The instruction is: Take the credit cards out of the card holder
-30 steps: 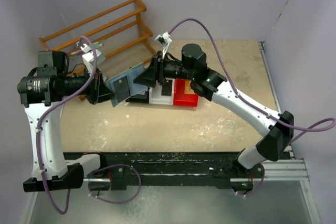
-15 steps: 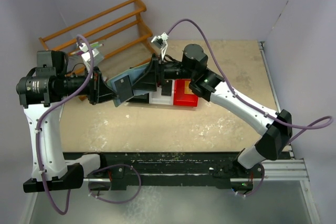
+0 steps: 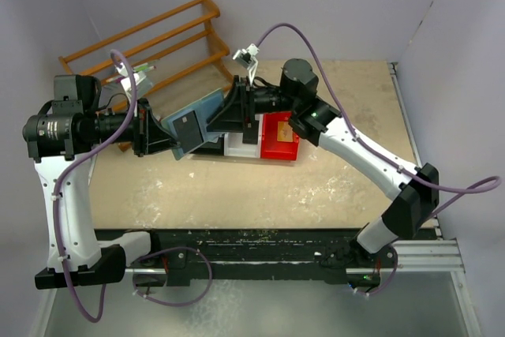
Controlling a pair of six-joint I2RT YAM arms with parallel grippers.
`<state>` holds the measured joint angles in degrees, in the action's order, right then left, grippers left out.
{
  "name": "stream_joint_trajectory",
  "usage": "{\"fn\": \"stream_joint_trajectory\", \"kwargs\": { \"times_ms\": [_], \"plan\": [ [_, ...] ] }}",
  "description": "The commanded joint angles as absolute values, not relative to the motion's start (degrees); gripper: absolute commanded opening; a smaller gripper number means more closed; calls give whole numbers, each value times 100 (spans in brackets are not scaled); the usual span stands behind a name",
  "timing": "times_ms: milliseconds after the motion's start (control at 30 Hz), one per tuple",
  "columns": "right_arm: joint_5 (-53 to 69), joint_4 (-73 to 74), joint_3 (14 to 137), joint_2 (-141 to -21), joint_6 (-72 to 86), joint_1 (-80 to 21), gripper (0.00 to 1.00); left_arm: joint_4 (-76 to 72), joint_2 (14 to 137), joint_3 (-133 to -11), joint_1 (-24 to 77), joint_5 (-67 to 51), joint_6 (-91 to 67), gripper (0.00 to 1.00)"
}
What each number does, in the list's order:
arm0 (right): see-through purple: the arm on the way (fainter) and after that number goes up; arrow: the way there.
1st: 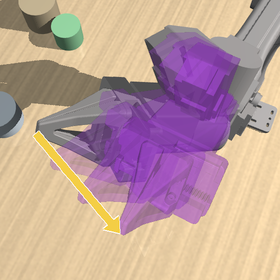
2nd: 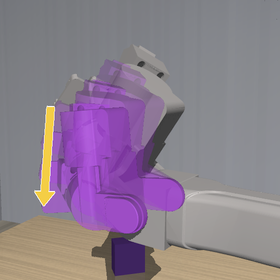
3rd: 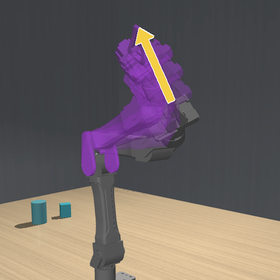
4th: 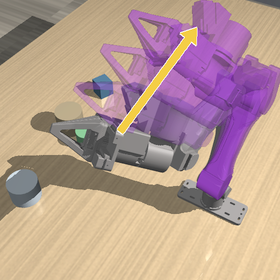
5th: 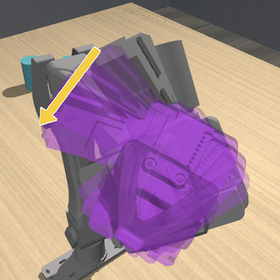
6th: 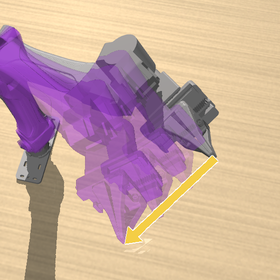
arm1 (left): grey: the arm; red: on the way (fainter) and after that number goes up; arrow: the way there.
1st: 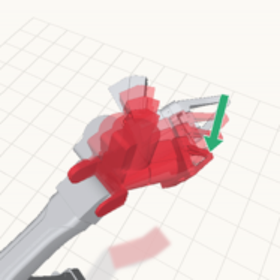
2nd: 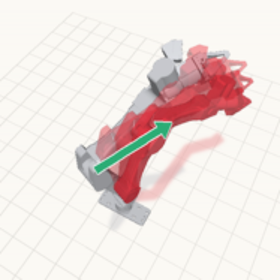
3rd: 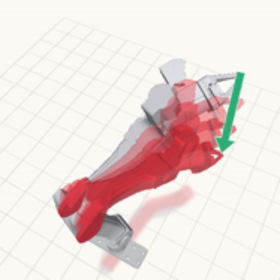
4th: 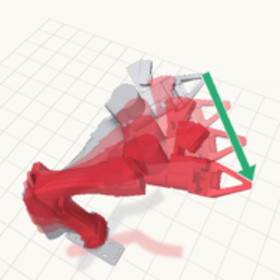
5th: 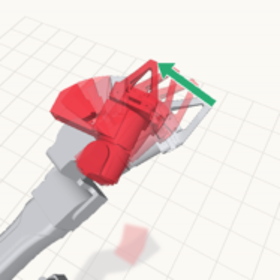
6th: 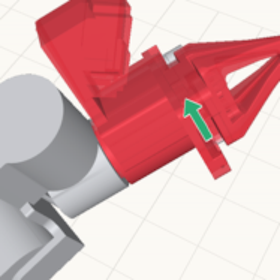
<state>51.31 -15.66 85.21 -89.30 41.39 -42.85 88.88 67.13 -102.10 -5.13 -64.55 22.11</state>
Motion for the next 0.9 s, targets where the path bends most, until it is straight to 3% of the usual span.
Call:
{"fn": "stream_joint_trajectory", "kwargs": {
  "times_ms": [0, 867],
  "plan": [
    [5843, -1910, 8876, -9082, 4089, -4159, 50, 8859, 6636, -10496, -492, -7105, 2270, 0],
    [5680, -2799, 8931, -9423, 4818, -4368, 44, 8859, 6616, -10200, -483, -7583, 2219, 0]
  ]
}}
